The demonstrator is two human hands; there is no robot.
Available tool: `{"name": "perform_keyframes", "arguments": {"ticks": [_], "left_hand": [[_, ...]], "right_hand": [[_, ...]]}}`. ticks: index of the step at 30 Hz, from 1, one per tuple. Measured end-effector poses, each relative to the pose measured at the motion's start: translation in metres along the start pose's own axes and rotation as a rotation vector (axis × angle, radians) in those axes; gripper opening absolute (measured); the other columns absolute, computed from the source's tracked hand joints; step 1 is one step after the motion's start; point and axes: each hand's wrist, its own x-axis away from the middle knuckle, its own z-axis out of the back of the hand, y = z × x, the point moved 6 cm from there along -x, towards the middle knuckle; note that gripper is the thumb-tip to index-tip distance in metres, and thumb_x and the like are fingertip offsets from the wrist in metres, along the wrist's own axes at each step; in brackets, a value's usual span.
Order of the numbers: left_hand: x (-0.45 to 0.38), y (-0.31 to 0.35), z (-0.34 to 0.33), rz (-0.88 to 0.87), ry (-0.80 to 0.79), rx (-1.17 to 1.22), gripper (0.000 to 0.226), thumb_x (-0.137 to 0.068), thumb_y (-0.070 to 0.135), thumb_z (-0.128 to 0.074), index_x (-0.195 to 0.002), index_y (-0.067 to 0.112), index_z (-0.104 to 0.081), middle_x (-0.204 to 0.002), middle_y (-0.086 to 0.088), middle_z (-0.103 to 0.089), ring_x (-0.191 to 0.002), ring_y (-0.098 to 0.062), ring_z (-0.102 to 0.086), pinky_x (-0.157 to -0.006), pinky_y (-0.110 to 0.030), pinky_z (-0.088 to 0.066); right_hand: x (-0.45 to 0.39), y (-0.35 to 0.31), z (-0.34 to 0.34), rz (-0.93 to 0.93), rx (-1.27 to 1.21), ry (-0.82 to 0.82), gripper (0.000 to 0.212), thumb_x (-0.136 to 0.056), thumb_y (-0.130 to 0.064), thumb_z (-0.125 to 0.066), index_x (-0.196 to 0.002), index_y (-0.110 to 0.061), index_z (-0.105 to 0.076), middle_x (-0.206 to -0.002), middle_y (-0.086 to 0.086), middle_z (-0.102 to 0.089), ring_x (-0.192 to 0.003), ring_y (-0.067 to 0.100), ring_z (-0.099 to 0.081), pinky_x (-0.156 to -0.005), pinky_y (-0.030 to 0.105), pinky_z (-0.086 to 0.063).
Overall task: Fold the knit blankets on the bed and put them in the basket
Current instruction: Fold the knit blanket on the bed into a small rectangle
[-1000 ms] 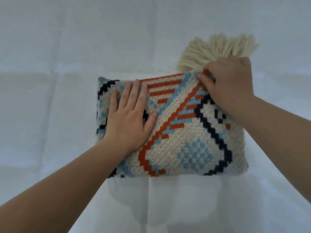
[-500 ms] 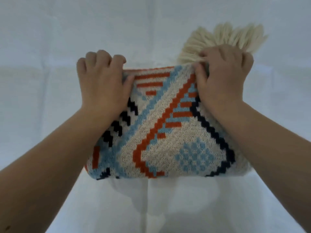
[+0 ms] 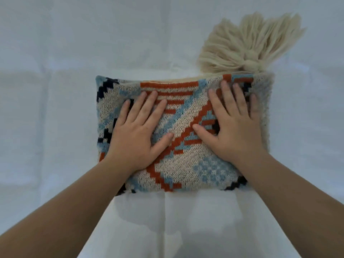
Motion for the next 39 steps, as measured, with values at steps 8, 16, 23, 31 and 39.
{"name": "perform_keyframes", "arguments": {"ticks": [8,16,23,31,39], "left_hand": [[-0.007,-0.007,0.015,0.051,0.092,0.021,0.083,-0.093,0.070,-0.030,-0.159,0.022,-0.017,-0.167,-0.006,-0.012,-0.154,-0.025,-0.007,-0.123,-0.053,-0.004],[-0.010,-0.028,-0.005,0.092,0.042,0.069,0.080,-0.093,0.071,-0.023,-0.160,0.029,-0.010,-0.168,-0.001,-0.008,-0.155,-0.018,-0.003,-0.124,-0.048,-0.003],[-0.010,-0.028,-0.007,0.097,0.034,0.071,0.080,-0.094,0.070,-0.023,-0.160,0.027,-0.011,-0.168,-0.003,-0.009,-0.155,-0.021,-0.004,-0.124,-0.050,-0.002],[0.035,-0.036,0.010,0.429,0.125,0.284,0.082,-0.090,0.072,-0.043,-0.157,0.037,-0.013,-0.167,0.002,-0.006,-0.153,-0.022,-0.005,-0.120,-0.049,-0.008],[0.081,-0.059,-0.008,1.131,-0.143,1.554,0.050,-0.079,0.039,-0.078,-0.117,0.011,-0.061,-0.102,-0.007,-0.077,-0.085,-0.024,-0.076,-0.060,-0.032,-0.060]], "right_hand": [[-0.015,0.006,0.011,-0.065,-0.065,0.028,0.099,-0.081,-0.087,-0.024,-0.158,-0.030,-0.001,-0.166,0.006,0.007,-0.152,0.025,0.010,-0.121,0.051,0.006],[-0.034,0.055,0.000,-0.083,-0.054,0.023,0.089,-0.085,-0.083,-0.022,-0.157,-0.032,-0.011,-0.167,0.003,-0.003,-0.153,0.022,0.002,-0.121,0.055,-0.004],[-0.031,0.063,-0.002,-0.099,-0.098,0.037,0.086,-0.087,-0.078,-0.026,-0.158,-0.031,-0.013,-0.167,0.004,-0.002,-0.153,0.026,0.002,-0.122,0.054,-0.006],[0.014,0.049,0.029,-0.386,-0.416,0.085,0.091,-0.083,-0.072,-0.054,-0.156,-0.037,-0.012,-0.162,0.002,-0.022,-0.144,0.025,-0.031,-0.108,0.048,-0.036],[0.070,0.050,0.017,-0.811,-1.100,-0.141,0.062,-0.065,-0.062,-0.080,-0.112,-0.028,-0.059,-0.101,-0.008,-0.069,-0.083,0.014,-0.072,-0.079,0.032,-0.058]]}}
